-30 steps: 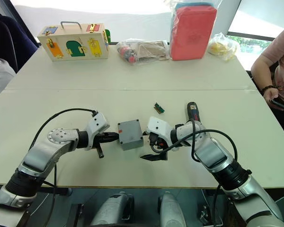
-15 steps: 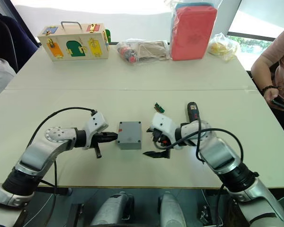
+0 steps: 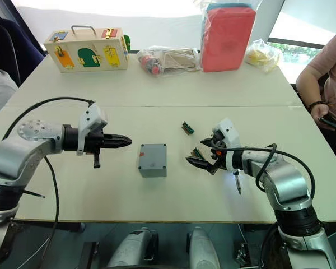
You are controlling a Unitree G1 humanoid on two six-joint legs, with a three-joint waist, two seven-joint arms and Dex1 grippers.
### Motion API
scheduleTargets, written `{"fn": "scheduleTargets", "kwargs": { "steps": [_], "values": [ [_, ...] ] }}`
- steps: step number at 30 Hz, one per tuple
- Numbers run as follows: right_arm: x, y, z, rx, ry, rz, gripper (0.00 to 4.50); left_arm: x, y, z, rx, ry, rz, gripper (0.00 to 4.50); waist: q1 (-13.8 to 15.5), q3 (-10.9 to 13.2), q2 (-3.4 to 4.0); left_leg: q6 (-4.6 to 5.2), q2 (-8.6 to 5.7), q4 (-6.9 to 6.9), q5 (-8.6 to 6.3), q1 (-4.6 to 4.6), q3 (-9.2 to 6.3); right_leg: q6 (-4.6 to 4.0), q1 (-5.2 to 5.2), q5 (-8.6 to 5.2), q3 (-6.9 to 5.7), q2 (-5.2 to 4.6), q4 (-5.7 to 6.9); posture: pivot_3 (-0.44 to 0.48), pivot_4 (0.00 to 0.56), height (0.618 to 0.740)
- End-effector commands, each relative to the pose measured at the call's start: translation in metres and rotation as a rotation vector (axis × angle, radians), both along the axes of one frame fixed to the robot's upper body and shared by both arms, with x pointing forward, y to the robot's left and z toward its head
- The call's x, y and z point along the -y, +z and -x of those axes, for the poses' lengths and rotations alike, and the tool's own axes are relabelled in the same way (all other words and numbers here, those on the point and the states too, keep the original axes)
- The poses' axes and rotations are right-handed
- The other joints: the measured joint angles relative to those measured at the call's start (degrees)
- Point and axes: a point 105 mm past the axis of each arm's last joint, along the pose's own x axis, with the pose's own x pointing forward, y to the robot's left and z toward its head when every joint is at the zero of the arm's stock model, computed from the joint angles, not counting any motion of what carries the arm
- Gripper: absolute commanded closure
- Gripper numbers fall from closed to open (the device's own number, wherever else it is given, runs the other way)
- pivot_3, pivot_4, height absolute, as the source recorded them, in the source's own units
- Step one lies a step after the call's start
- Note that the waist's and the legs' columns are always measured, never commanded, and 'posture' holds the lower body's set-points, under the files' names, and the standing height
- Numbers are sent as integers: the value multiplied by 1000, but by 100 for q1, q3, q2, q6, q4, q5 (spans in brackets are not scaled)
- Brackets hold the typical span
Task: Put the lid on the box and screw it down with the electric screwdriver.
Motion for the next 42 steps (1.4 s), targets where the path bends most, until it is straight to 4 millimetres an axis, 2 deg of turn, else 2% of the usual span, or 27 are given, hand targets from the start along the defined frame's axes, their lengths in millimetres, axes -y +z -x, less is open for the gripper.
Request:
{"fn": "scheduleTargets", "kwargs": {
  "steps": [1,2,17,20,24,25,36,42],
  "values": [
    [2,2,-4,52,-23,17,1624,8,7,6,39,-58,-19,4500,-7,0,0,-2,0,0,1,1,1,0,0,0,2,2,0,0,150,738],
    [2,0,-5,52,-27,19,1973,9,7,7,35,-65,-13,4500,-6,0,0,-3,1,0,2,1,1,0,-2,0,2,5,1,0,150,738],
    [-2,-8,-14,24,-64,-40,1973,15,3,14,-17,-88,32,4500,1,0,0,7,3,4,-3,1,0,0,-2,0,5,23,8,0,150,738],
    [-3,-8,-14,22,-68,-46,2653,13,1,14,-19,-83,28,4500,0,0,0,7,3,4,-3,1,0,0,-2,0,5,23,9,0,150,738],
    [-3,-8,-17,28,-82,-55,4335,12,0,15,-21,-75,24,4500,5,0,-1,6,3,4,-3,1,0,0,-2,0,6,23,9,0,150,738],
    [-3,-8,-17,28,-81,-51,4427,13,0,15,-21,-74,24,4500,5,0,0,6,3,4,-3,1,0,0,-2,0,6,23,9,0,150,738],
    [-3,2,-15,41,-75,-65,4427,10,0,12,-19,-48,35,4500,4,0,0,6,3,4,-3,1,0,0,-2,0,6,23,10,0,150,738],
    [-6,27,-16,95,-51,-91,4427,3,3,2,-29,0,89,4500,1,0,0,6,3,4,-2,2,0,0,-3,0,5,24,13,0,150,738]
  ]
}}
